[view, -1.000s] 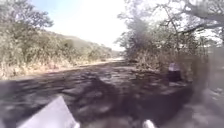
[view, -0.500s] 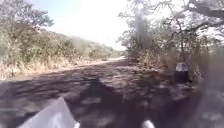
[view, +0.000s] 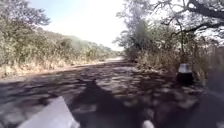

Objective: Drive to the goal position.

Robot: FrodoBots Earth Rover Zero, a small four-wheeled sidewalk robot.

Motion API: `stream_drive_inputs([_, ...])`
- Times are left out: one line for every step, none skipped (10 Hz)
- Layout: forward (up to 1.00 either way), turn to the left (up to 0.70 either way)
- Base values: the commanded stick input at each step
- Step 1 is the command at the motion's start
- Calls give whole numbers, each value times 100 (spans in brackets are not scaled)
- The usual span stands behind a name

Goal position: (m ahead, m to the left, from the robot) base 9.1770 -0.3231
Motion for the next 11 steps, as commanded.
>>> stream_drive_inputs([50,-24])
stream_drive_inputs([50,-43])
stream_drive_inputs([50,-50])
stream_drive_inputs([50,-50])
stream_drive_inputs([50,-50])
stream_drive_inputs([50,-50])
stream_drive_inputs([50,-50])
stream_drive_inputs([50,-50])
stream_drive_inputs([50,-37])
stream_drive_inputs([50,-13])
stream_drive_inputs([50,0])
